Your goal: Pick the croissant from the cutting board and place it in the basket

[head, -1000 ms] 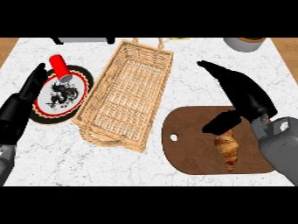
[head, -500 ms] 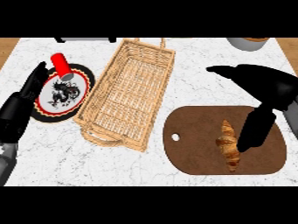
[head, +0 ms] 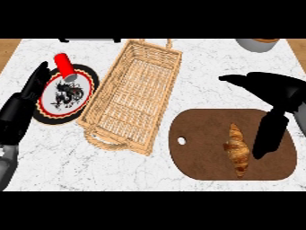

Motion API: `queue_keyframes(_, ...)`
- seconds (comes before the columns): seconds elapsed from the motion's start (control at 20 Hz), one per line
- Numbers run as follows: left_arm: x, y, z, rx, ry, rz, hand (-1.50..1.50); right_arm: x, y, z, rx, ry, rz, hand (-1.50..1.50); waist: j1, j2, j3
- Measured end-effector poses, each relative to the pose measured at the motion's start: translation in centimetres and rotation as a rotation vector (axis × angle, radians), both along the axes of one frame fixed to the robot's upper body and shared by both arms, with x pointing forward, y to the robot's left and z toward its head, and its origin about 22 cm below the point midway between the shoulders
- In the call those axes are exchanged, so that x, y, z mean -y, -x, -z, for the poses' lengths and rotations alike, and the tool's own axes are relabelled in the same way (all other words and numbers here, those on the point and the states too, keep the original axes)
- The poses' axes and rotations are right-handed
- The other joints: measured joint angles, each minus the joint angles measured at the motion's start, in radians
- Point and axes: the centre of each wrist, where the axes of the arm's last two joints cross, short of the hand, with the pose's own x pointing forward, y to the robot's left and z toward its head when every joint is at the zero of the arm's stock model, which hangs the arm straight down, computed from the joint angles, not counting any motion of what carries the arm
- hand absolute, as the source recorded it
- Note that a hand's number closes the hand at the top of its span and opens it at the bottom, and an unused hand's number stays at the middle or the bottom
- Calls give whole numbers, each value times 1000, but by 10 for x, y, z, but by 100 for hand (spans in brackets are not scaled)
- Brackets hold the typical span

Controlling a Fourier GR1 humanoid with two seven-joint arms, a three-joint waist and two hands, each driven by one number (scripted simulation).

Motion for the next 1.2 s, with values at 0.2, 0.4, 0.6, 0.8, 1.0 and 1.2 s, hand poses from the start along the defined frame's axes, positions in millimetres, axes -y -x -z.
queue_keyframes(0.2,8,-5,-3,1,-2,3,0,-3,-2,23,-37,55,-12,-150,1,1,0)
queue_keyframes(0.4,8,-4,2,0,-3,2,0,3,2,47,-83,104,-10,-150,0,1,0)
queue_keyframes(0.6,11,-3,4,0,0,-1,0,6,4,63,-114,134,-4,-150,0,1,1)
queue_keyframes(0.8,6,-4,-1,-3,0,5,0,10,4,79,-123,156,9,-150,1,1,1)
queue_keyframes(1.0,10,0,3,-2,4,5,0,12,9,96,-111,171,17,-150,1,1,1)
queue_keyframes(1.2,10,-1,2,2,0,1,0,20,8,107,-93,169,15,-150,1,1,1)
